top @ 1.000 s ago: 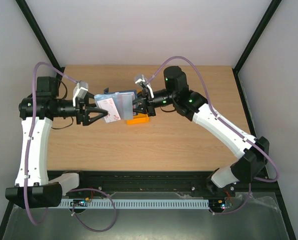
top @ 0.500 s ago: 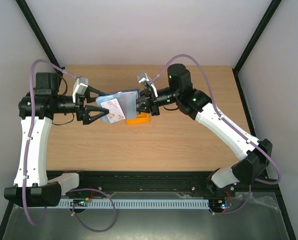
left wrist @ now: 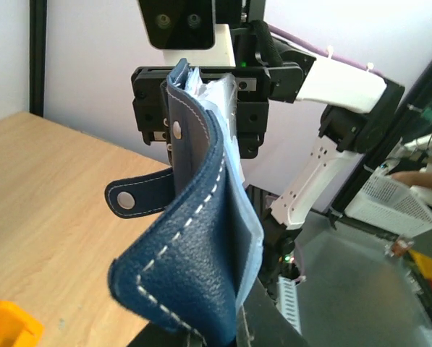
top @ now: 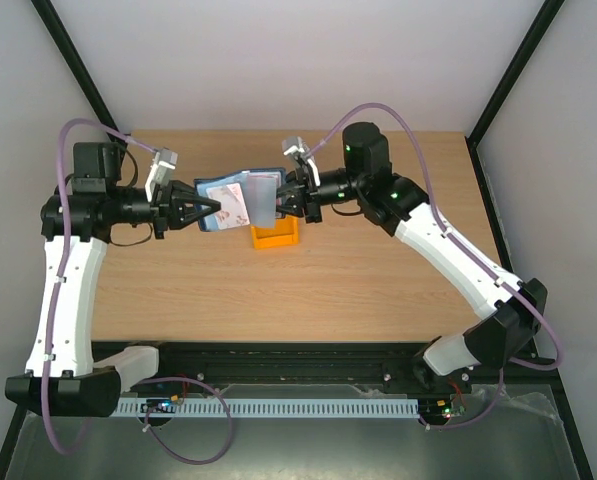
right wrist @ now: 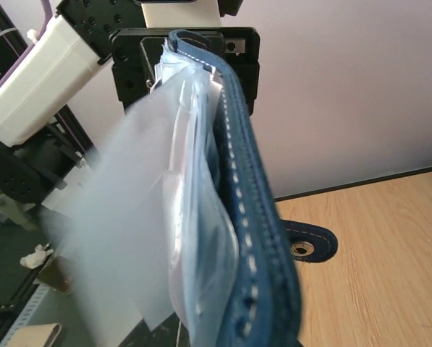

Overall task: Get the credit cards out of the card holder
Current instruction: Remove the credit card from the card holder.

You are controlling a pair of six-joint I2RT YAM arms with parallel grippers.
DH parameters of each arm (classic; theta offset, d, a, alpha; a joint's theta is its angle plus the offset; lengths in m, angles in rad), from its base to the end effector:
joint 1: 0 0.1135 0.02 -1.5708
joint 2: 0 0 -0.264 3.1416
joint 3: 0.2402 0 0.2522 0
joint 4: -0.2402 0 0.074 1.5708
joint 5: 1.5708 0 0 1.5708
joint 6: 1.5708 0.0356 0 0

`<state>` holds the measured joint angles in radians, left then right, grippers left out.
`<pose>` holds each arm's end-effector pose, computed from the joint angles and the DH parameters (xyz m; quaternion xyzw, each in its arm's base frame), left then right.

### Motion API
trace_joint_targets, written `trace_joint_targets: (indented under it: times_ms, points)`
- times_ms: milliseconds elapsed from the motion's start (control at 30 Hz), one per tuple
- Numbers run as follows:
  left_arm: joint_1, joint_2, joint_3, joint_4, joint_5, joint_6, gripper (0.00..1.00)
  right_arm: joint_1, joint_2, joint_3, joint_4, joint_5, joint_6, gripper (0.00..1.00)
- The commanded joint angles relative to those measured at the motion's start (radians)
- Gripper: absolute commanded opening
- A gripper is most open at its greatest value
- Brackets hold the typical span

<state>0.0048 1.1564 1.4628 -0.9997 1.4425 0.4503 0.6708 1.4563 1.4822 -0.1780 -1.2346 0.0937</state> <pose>0.1897 -0.0344 0.4360 0.4238 0.6011 -0.5104 0.4457 0.2281 0.2239 0.4291 -0.5375 0.4859 0.6056 0.3290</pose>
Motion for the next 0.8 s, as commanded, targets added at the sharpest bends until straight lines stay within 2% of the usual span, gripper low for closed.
trace_joint_targets:
  times_ms: [0,67,100,200,233,267,367,433,500,533,633,700,767]
  points:
    - [-0.005,-0.015,-0.006,0.004,-0.009,0.003,0.02,-0.009,-0.034,0.007,0.075,0.041,0.039,0.02]
    - [-0.004,-0.017,-0.011,0.007,-0.033,-0.004,0.02,-0.034,-0.051,-0.027,0.122,0.104,0.087,0.08]
    - [-0.003,-0.018,-0.012,0.014,-0.053,-0.013,0.02,-0.053,-0.062,-0.050,0.149,0.153,0.118,0.16]
    - [-0.003,-0.025,-0.014,0.064,-0.141,-0.085,0.02,-0.115,-0.103,-0.136,0.199,0.328,0.212,0.50]
    - [-0.003,-0.027,-0.017,0.089,-0.186,-0.125,0.02,-0.137,-0.116,-0.157,0.199,0.403,0.237,0.58]
    - [-0.003,-0.030,-0.024,0.120,-0.262,-0.183,0.02,-0.161,-0.128,-0.175,0.193,0.491,0.276,0.61]
    - [-0.003,-0.032,-0.040,0.193,-0.445,-0.268,0.02,-0.210,-0.149,-0.192,0.134,0.738,0.304,0.63]
    - [-0.003,-0.031,-0.049,0.211,-0.522,-0.281,0.02,-0.209,-0.157,-0.185,0.097,0.824,0.266,0.61]
    - [-0.003,-0.029,-0.056,0.212,-0.527,-0.278,0.02,-0.201,-0.168,-0.183,0.102,0.741,0.218,0.57]
    - [-0.003,-0.028,-0.058,0.207,-0.506,-0.272,0.02,-0.188,-0.174,-0.183,0.113,0.667,0.191,0.50]
    - [-0.003,-0.021,-0.052,0.176,-0.417,-0.235,0.02,-0.100,-0.186,-0.195,0.167,0.376,0.092,0.45]
    - [-0.003,-0.017,-0.038,0.139,-0.348,-0.179,0.02,-0.033,-0.169,-0.210,0.259,0.192,0.111,0.43]
    - [-0.002,-0.015,-0.022,0.099,-0.264,-0.133,0.02,0.011,-0.128,-0.218,0.375,0.126,0.208,0.35]
